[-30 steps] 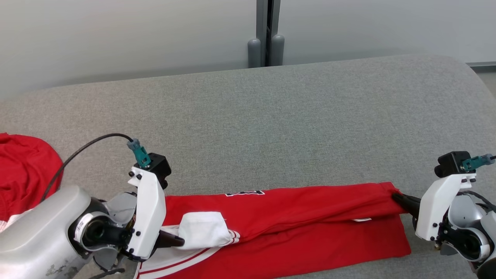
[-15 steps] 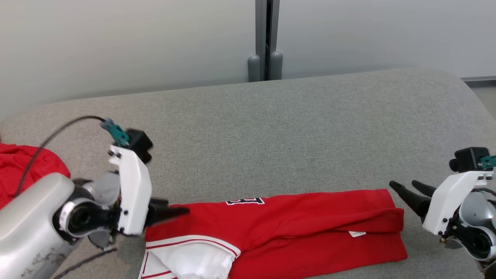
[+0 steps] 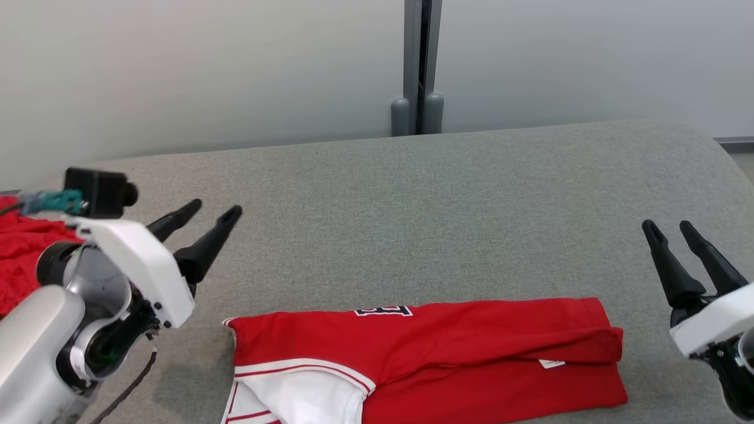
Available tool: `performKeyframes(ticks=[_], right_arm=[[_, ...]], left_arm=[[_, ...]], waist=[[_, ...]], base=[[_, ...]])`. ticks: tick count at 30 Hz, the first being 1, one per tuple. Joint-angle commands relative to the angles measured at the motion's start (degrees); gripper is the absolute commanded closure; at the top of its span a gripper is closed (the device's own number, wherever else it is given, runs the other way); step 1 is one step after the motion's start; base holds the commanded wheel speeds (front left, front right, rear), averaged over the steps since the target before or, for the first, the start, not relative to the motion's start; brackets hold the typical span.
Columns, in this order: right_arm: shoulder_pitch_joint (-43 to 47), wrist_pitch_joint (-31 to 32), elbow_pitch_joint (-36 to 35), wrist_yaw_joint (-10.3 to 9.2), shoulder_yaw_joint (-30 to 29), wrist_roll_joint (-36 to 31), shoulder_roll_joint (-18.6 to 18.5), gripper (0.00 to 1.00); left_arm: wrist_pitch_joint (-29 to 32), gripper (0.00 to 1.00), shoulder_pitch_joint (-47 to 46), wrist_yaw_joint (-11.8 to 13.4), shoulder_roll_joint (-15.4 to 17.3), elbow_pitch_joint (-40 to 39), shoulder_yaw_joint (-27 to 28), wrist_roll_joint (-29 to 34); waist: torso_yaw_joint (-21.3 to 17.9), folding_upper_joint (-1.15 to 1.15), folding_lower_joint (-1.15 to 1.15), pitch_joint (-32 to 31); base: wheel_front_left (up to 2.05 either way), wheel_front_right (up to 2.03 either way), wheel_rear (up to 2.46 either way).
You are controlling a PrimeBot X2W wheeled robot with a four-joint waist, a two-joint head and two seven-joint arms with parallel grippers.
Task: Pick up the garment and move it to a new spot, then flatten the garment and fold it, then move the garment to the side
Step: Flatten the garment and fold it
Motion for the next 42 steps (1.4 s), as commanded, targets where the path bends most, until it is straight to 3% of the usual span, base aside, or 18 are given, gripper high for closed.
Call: performKeyframes(ticks=[1, 9, 12, 16, 21, 27, 31, 42], right_arm=[[1.53, -1.95, -0.72, 0.01, -1.17, -1.10, 0.89, 0.00], [8.07, -11.87, -3.74, 0.01, -7.96, -8.65, 8.35, 0.00], [10.28, -14.08, -4.92, 0.01, -8.72, -10.70, 10.06, 0.00], [12.70, -15.51, -6.00, 0.01, -9.27, -12.06, 11.71, 0.00], [14.62, -15.46, -5.84, 0.01, -9.14, -12.99, 12.88, 0.00], [14.89, -14.78, -5.39, 0.01, -9.16, -13.46, 12.92, 0.00], [13.65, -13.00, -4.44, 0.01, -9.80, -13.78, 12.44, 0.00], [6.69, 0.02, 9.80, 0.01, -10.34, -13.41, 12.98, 0.00]], left_arm=[[-2.72, 0.00, 1.88, 1.43, 0.44, -0.67, 1.05, 0.96], [-25.26, 0.00, 14.21, 11.08, -1.25, -5.29, 7.13, 7.02], [-30.05, 0.00, 18.82, 12.32, -3.07, -5.78, 8.59, 9.07], [-31.38, 0.00, 23.53, 13.40, -7.07, -6.17, 12.36, 14.42], [-31.33, 0.00, 29.30, 11.63, -13.76, -7.84, 18.11, 24.89], [-31.34, 0.00, 31.97, 8.08, -18.93, -6.44, 20.94, 29.25], [-31.35, 0.00, 32.13, 5.90, -20.62, -5.10, 22.78, 31.16], [-31.33, 0.00, 29.72, 2.54, -22.78, -2.82, 22.43, 33.86]], waist=[[0.20, 0.00, 0.00, -0.02], [1.04, 0.00, 0.00, 0.26], [1.52, 0.00, 0.00, 0.39], [2.00, 0.00, 0.00, 0.42], [2.27, 0.00, 0.00, 0.28], [2.39, 0.00, 0.00, 0.42], [2.25, 0.00, 0.00, 0.59], [2.69, 0.00, 0.00, 2.44]], base=[[0.00, 0.00, 0.00], [0.00, 0.00, 0.00], [0.00, 0.00, 0.00], [0.00, 0.00, 0.00], [0.00, 0.00, 0.00], [0.00, 0.00, 0.00], [0.00, 0.00, 0.00], [0.00, 0.00, 0.00]])
